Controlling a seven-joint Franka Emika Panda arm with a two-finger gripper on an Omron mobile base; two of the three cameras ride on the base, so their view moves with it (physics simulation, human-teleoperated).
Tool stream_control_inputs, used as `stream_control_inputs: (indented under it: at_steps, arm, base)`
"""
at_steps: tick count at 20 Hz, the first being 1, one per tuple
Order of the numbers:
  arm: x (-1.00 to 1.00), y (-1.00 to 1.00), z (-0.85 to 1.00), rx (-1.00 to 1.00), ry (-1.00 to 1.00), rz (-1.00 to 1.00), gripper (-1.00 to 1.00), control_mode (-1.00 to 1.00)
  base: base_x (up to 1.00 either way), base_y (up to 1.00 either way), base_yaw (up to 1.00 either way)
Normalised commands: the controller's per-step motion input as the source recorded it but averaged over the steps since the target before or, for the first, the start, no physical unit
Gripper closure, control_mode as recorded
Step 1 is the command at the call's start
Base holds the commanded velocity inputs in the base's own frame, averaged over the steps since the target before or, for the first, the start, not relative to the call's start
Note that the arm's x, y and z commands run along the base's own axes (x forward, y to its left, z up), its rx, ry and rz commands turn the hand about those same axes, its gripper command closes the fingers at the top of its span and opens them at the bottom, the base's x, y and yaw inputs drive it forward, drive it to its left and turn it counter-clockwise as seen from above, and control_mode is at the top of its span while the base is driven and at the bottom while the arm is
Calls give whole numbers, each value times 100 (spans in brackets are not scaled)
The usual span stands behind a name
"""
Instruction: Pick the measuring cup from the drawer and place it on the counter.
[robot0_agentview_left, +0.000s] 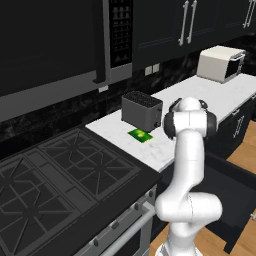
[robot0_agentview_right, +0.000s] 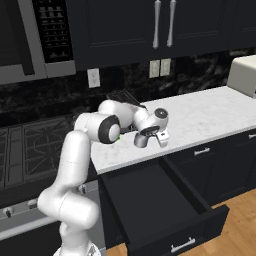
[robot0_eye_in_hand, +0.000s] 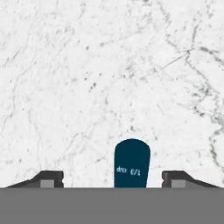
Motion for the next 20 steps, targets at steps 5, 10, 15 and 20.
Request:
stream_control_inputs:
  at_steps: [5,10,15,20]
  arm:
    - [-30,-4,36,0,-16,1,-100,-100]
    - [-80,0,51,0,-12,0,-100,-100]
    - [-98,0,70,0,-12,0,-100,-100]
    - [-90,18,91,-4,-13,7,-100,-100]
  base:
    - [0,0,0]
    - [0,0,0]
    - [0,0,0]
    - [0,0,0]
